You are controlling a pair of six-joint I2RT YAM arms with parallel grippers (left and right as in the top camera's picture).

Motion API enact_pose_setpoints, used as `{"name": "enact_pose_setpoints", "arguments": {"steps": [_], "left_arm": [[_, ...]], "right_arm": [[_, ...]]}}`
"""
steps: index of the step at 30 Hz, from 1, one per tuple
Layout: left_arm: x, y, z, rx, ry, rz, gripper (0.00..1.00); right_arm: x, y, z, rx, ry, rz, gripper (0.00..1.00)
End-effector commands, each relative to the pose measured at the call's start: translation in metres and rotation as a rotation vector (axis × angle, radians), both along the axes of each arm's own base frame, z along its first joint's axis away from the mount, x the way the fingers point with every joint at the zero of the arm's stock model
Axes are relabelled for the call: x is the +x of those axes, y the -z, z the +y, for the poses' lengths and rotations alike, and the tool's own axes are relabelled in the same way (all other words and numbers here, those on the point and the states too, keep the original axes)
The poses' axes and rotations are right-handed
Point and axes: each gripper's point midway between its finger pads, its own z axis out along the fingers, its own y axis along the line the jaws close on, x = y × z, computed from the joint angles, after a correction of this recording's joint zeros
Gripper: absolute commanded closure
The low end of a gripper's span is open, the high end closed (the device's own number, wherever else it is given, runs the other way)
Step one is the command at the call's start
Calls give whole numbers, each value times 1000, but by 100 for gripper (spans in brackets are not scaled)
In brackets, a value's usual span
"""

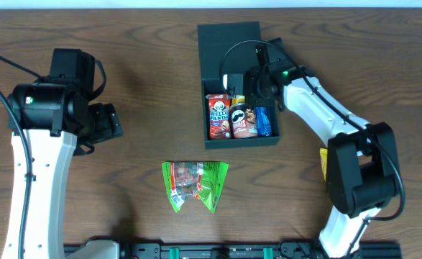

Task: Pack container
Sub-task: 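Release and withdraw the right gripper to the right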

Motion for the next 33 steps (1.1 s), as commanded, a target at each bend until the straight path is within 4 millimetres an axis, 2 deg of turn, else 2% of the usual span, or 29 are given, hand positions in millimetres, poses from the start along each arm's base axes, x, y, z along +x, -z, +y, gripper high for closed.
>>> {"name": "enact_pose_setpoints", "arguments": {"steps": [1, 5, 7, 10, 12, 13, 14, 18, 20, 22, 25, 29, 33], "left_arm": [[-1, 1, 4, 14, -11, 5, 5], [-1, 1, 4, 14, -11, 6, 5], [-1, 1, 4, 14, -11, 5, 5], [-1, 1, 4, 14, -11, 6, 5], [-1, 1, 4, 14, -11, 6, 5], [-1, 1, 4, 14, -11, 6, 5], [-1, 1, 4, 14, -11, 6, 5], [-1, 1, 4, 14, -11, 6, 5], [-1, 1, 4, 14, -11, 6, 5], [-1, 1, 4, 14, -11, 6, 5], [-1, 1, 4, 14, -11, 6, 5], [-1, 1, 4, 14, -11, 6, 5], [-1, 1, 4, 14, -11, 6, 5]], "right_arm": [[16, -44, 13, 51, 46, -92, 58], [25, -85, 17, 120, 108, -155, 58], [25, -108, 16, 167, 159, -171, 53], [12, -136, 12, 214, 217, -168, 46], [-1, -151, 7, 250, 274, -146, 34], [-7, -159, 4, 278, 320, -130, 23], [-12, -166, 1, 318, 383, -109, 20], [-21, -183, -16, 540, 744, 11, 20], [-26, -180, -34, 651, 1007, 119, 22], [-36, -167, -55, 696, 1255, 224, 27], [-60, -142, -85, 635, 1498, 313, 28], [-90, -117, -110, 444, 1582, 296, 20], [-121, -101, -119, 324, 1567, 282, 15]]}}
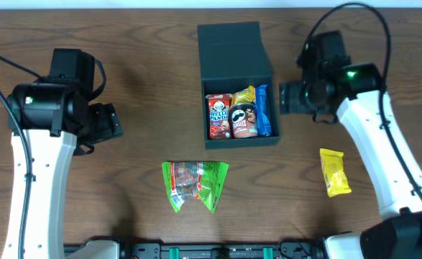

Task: Pack container
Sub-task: 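Release and withdraw the right gripper to the right, then lower the right gripper onto the larger yellow packet and grasp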

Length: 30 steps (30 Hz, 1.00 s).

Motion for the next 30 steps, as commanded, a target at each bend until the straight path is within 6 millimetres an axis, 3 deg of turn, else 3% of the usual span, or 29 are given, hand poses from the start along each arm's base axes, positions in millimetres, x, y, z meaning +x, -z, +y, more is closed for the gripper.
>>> {"name": "enact_pose_setpoints", "arguments": {"steps": [1, 10, 13, 17, 22, 28, 30], "left_arm": [[-1, 1, 4, 14, -11, 5, 5], [-1, 1, 4, 14, -11, 5, 5], [-1, 1, 4, 14, -11, 6, 5], [-1, 1, 4, 14, -11, 5, 5], [-1, 1, 4, 14, -11, 6, 5], [-1, 1, 4, 14, -11, 6, 5], [-1, 1, 4, 14, -11, 6, 5]], "right_arm": [[-24, 3, -14, -77, 53, -2, 14], [-101, 12, -40, -48, 129, -39, 1], [-122, 13, -39, -27, 55, -49, 1], [-138, 12, -47, -15, 110, -42, 1], [-140, 14, -69, -81, 226, -27, 1], [-145, 20, -75, -57, 313, 22, 1], [-150, 23, -82, -32, 431, 51, 1]]}}
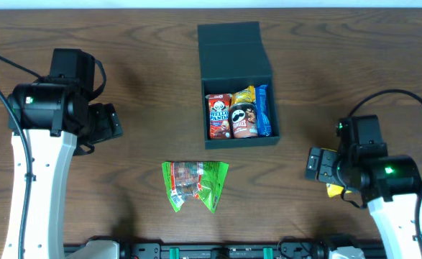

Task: Pack container
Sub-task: 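Lower the right gripper onto the larger yellow packet and grasp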

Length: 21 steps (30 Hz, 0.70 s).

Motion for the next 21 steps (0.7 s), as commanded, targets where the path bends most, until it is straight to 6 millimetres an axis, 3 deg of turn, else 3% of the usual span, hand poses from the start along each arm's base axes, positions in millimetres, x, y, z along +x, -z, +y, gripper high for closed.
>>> {"name": "enact_pose_setpoints", "arguments": {"steps": [1, 11, 16, 21], "left_arm": [[-1, 1, 4, 14, -11, 6, 5], [-1, 1, 4, 14, -11, 6, 5], [-1, 1, 4, 14, -11, 6, 5], [-1, 1, 4, 14, -11, 6, 5]], "right_arm": [[-10, 7, -12, 39, 218, 43, 1], [-28, 43, -22, 197, 890, 158, 1], [-22, 80, -9, 331, 1205, 132, 1], [-12, 107, -15, 389, 1478, 35, 1]]}}
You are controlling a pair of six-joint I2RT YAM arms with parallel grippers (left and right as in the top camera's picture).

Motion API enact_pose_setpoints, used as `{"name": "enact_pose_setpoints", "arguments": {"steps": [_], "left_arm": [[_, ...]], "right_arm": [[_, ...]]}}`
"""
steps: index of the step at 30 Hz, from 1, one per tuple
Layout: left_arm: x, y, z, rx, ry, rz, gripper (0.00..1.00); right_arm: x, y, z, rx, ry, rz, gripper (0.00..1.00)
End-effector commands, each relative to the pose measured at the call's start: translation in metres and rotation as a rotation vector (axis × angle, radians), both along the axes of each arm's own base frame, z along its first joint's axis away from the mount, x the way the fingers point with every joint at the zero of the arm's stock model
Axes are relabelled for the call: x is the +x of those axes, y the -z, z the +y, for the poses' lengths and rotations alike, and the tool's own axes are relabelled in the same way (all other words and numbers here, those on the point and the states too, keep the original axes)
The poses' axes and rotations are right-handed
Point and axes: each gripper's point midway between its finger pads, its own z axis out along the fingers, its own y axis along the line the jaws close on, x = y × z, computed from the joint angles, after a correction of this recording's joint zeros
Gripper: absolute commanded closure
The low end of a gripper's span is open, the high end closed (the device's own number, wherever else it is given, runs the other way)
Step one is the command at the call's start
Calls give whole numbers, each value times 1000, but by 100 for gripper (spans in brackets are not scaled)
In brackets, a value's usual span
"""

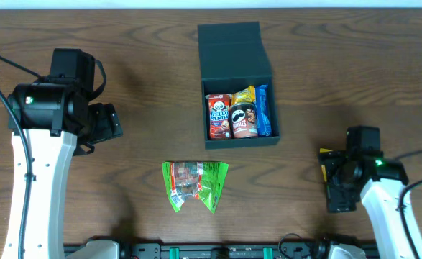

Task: Pack container
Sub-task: 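Lower the right gripper onto the larger yellow packet and grasp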

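Observation:
The black box (239, 137) stands open at the back middle, its lid (230, 44) folded away from me. Inside it are a red Hello Panda carton (218, 115), a Pringles can (244, 119), a yellow packet (246, 94) and a blue packet (263, 111). A green packet (195, 184) lies on the table in front of the box. My right gripper (339, 188) hangs over a yellow packet (326, 154) at the right, and only a corner of that packet shows. My left gripper (110, 122) is held far left, away from everything.
The dark wooden table (139, 72) carries nothing else. A black rail (211, 252) runs along the front edge between the arm bases.
My right gripper has shifted a little to the right and now sits directly over the yellow packet on the table, covering most of it. The left arm has not moved.
My right gripper was inside the box over the snacks. Then it was out to the right of the box, with the loose yellow packet lying in plain view below. Then it was beside that packet, and now it is on top of it.

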Motion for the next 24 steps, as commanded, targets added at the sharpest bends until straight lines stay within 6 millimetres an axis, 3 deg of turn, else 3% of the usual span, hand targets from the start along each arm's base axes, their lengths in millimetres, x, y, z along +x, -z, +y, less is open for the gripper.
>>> {"name": "enact_pose_setpoints", "arguments": {"steps": [1, 5, 8, 15, 24], "left_arm": [[-1, 1, 4, 14, -11, 6, 5], [-1, 1, 4, 14, -11, 6, 5], [-1, 1, 4, 14, -11, 5, 5], [-1, 1, 4, 14, -11, 6, 5], [-1, 1, 4, 14, -11, 6, 5]], "right_arm": [[2, 11, -1, 43, 290, -21, 1], [16, 9, -15, -28, 299, -90, 5], [17, 7, -31, -110, 348, -107, 1], [-4, 9, -40, -166, 457, -38, 1], [-23, 1, -71, -371, 476, 6, 1]]}}
